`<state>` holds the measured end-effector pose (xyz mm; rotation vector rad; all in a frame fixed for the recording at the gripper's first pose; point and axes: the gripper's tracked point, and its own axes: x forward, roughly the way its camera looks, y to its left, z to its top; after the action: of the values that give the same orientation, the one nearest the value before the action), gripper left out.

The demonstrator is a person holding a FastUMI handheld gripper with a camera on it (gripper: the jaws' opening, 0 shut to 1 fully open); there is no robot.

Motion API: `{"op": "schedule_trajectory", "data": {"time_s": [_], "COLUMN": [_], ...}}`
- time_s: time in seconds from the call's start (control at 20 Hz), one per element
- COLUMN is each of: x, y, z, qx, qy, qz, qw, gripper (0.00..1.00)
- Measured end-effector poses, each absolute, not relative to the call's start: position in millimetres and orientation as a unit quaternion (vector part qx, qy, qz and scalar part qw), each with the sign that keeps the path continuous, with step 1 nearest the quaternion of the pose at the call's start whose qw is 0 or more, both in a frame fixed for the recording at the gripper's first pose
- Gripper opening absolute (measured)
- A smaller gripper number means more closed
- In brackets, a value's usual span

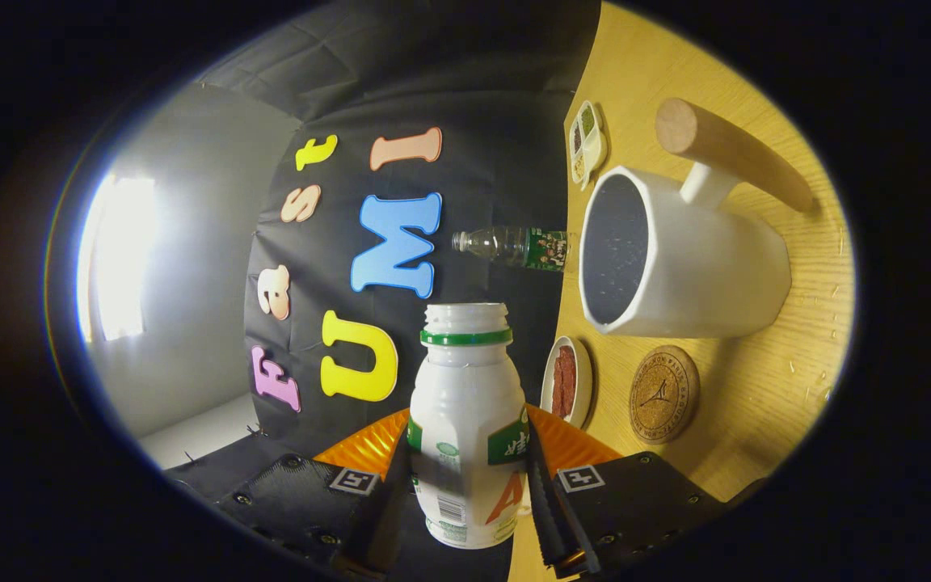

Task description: Take the bottle from table, then pour the juice into the cup, finally place the bottle on the coaster

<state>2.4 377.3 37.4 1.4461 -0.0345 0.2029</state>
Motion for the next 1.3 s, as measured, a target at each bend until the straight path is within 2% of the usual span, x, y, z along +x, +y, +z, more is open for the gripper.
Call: {"op": "schedule_trajectory", "data": {"time_s": [0.95, 1.3], "x": [1, 0], "y": [364, 365], "z": [44, 41], "qx": [0.731, 0.737], "qy": [-0.042, -0.043], "qz": [0.094, 0.091], "qw": [0.675, 0.668], "gripper": [0.65, 0.65]}}
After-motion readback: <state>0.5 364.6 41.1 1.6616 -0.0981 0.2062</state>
